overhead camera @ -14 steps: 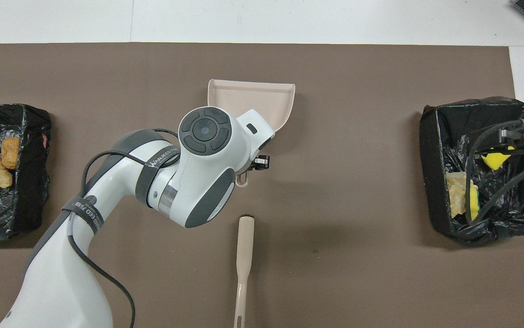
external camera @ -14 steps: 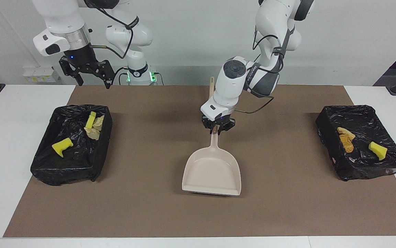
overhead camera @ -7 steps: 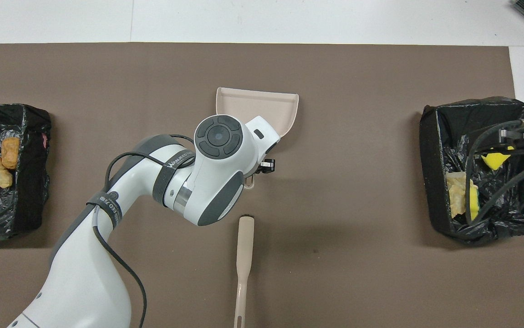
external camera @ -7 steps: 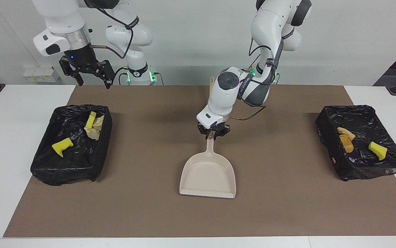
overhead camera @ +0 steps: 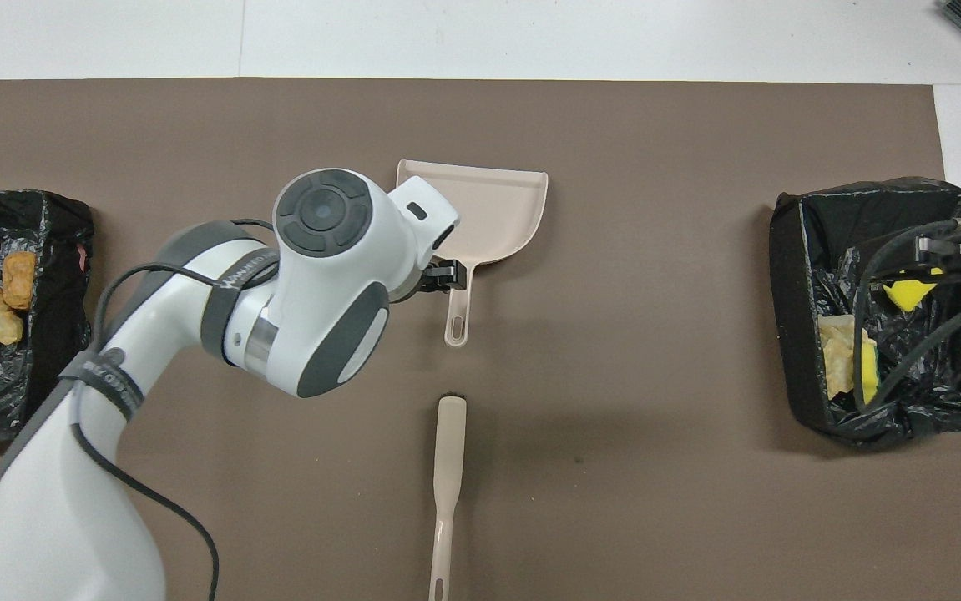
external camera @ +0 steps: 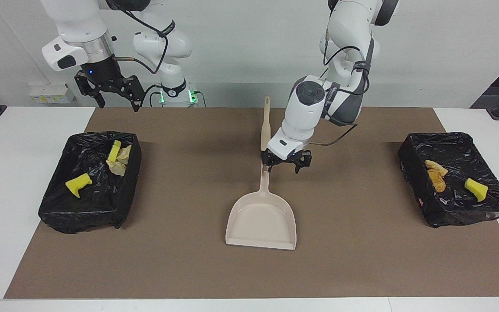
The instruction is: Sweep and dump trash in bin
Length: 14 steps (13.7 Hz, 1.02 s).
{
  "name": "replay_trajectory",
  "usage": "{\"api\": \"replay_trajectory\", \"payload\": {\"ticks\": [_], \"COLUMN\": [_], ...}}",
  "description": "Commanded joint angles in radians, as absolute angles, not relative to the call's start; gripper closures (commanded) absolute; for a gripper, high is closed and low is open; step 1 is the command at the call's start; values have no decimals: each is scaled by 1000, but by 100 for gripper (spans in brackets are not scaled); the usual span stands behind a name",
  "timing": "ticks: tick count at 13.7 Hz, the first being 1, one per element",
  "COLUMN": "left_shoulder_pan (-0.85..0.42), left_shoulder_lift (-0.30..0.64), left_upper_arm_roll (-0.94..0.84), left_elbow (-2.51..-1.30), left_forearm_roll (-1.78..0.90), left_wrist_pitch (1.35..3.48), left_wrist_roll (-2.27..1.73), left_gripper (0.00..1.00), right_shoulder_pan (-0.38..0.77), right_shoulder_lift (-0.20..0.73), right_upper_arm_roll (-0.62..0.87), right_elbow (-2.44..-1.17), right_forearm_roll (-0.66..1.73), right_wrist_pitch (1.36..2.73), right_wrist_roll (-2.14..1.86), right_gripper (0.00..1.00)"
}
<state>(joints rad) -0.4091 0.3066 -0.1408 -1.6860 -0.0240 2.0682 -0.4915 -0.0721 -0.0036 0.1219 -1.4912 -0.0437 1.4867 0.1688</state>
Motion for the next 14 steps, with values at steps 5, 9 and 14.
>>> {"api": "replay_trajectory", "payload": {"ticks": [5, 9, 14], "left_shoulder_pan": [-175, -57, 90], "left_shoulder_lift": [106, 29, -50], "left_upper_arm_roll": [-144, -141, -141], "left_elbow": [-1703, -1692, -1687], "left_forearm_roll": [-25, -25, -25], "left_wrist_pitch": [1778, 1668, 1574], "left_wrist_roll": [-205, -40, 138], "left_gripper": [0, 0, 0], "right_shoulder_pan": [-86, -87, -87], "right_shoulder_lift": [-20, -20, -20], "right_upper_arm_roll": [126, 126, 126], "right_elbow": [-1505, -1505, -1505], "right_forearm_roll": [-21, -21, -21], "right_wrist_pitch": [1473, 1473, 1473], "right_wrist_roll": [152, 152, 150], "right_gripper": [0, 0, 0]}}
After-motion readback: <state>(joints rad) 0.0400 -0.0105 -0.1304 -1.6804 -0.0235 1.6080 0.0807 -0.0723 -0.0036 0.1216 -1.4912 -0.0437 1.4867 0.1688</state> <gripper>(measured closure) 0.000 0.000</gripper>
